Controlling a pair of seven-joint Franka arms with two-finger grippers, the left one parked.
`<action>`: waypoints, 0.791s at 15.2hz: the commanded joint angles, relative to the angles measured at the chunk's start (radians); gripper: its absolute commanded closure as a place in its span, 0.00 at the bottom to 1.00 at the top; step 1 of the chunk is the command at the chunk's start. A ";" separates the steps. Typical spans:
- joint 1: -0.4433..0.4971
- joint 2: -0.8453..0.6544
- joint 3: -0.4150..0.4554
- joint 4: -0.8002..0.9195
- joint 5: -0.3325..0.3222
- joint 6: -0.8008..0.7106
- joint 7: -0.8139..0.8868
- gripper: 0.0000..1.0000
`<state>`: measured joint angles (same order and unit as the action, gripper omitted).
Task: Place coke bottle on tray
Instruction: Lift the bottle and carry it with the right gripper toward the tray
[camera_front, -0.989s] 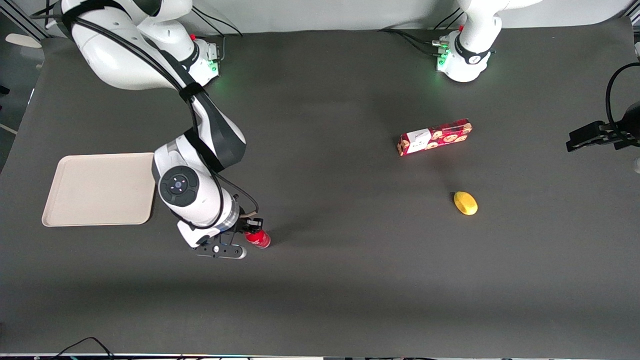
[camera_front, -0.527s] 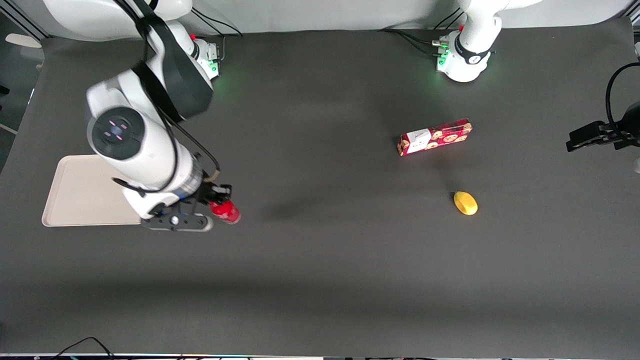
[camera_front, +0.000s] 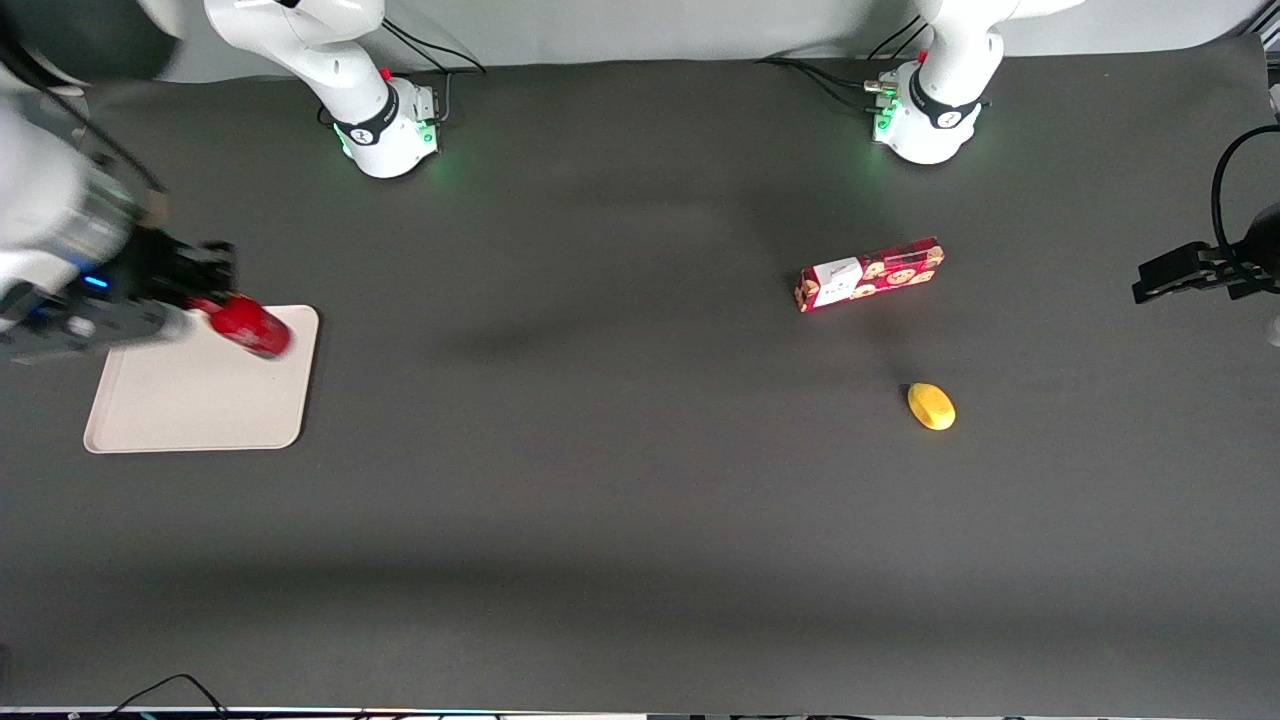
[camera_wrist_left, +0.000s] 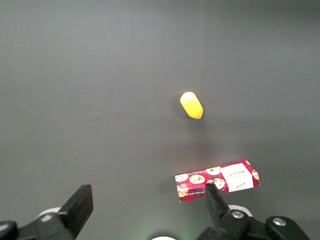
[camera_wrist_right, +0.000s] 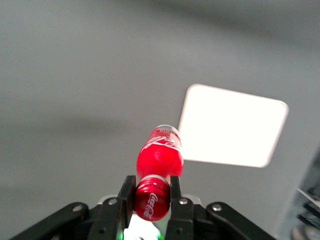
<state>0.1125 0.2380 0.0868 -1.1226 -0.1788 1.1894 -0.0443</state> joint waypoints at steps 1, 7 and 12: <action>-0.002 -0.088 -0.201 -0.046 -0.007 -0.059 -0.311 1.00; -0.004 -0.092 -0.540 -0.241 -0.050 0.151 -0.727 1.00; 0.001 -0.092 -0.752 -0.535 -0.022 0.505 -0.956 1.00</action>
<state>0.0875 0.1744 -0.5765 -1.4879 -0.1983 1.5297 -0.9041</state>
